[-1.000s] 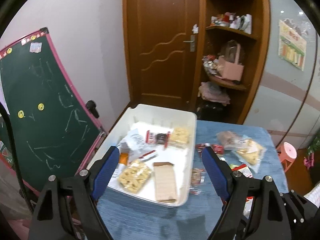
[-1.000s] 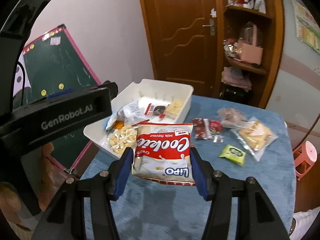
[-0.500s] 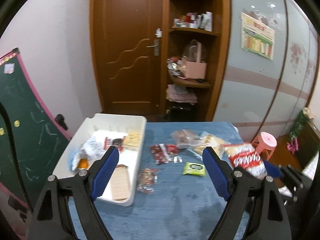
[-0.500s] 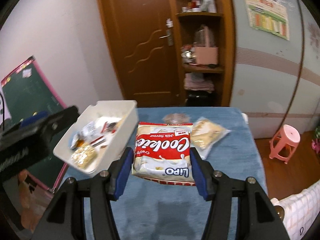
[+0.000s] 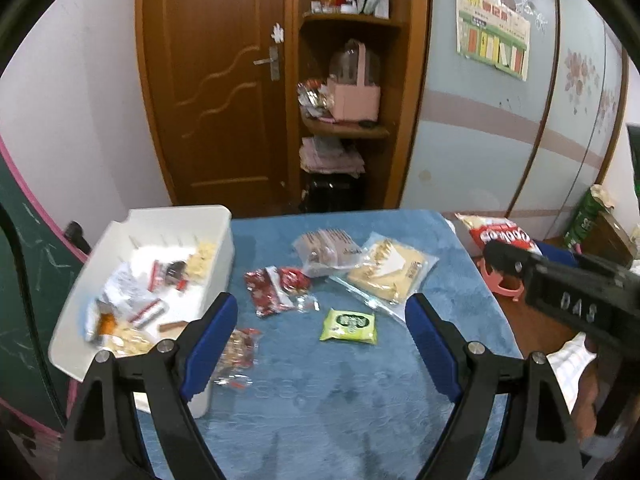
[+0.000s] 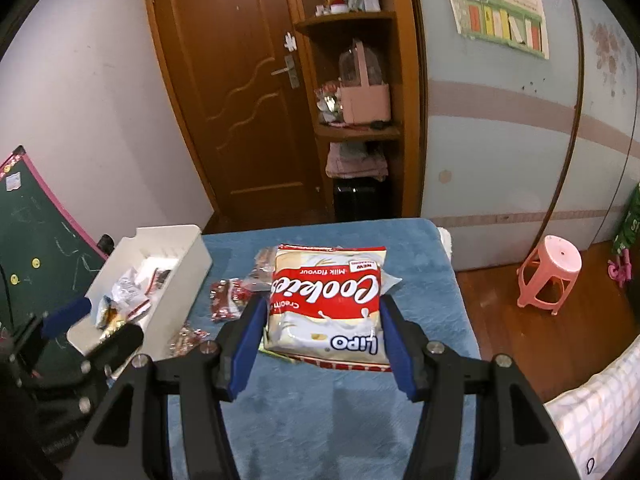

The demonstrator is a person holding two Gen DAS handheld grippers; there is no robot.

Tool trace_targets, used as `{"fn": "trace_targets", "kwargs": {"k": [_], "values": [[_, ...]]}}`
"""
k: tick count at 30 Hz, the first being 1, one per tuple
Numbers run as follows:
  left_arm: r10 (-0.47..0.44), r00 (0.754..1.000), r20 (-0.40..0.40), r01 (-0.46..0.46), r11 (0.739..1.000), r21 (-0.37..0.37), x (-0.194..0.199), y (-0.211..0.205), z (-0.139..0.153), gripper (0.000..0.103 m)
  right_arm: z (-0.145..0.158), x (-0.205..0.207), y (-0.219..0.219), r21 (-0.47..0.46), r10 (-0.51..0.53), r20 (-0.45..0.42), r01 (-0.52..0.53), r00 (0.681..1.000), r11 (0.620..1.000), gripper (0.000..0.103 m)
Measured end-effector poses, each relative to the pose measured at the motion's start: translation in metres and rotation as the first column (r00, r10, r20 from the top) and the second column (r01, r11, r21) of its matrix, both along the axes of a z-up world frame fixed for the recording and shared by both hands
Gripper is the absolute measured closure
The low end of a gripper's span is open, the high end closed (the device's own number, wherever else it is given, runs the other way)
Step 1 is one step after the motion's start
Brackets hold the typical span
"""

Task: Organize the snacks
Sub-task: 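Lower the Cookies bag into the tray and open the right tool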

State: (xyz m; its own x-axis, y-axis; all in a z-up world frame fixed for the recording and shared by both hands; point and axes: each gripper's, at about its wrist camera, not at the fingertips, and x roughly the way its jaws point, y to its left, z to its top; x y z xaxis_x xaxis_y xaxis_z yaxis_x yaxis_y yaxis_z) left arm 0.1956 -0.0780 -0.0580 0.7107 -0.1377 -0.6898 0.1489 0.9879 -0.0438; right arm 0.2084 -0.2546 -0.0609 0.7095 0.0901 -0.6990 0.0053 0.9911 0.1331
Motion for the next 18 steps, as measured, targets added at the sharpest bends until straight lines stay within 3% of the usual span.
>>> {"fn": "trace_targets", "kwargs": {"k": [9,18], "values": [[0.013,0.989,-0.146,-0.012,1.0,0.01,0.033,-0.014,-0.074,0.018,-0.032,0.049,-0.005,0.004,0.004,-0.069,-0.004,0.998,1.0,0.046],[0.056,0.965,-0.257,-0.046,0.998,0.046,0.025,-0.003,-0.126,0.018,-0.004,0.076,0.066,0.03,0.184,-0.036,-0.183,0.982,0.983,0.046]]}}
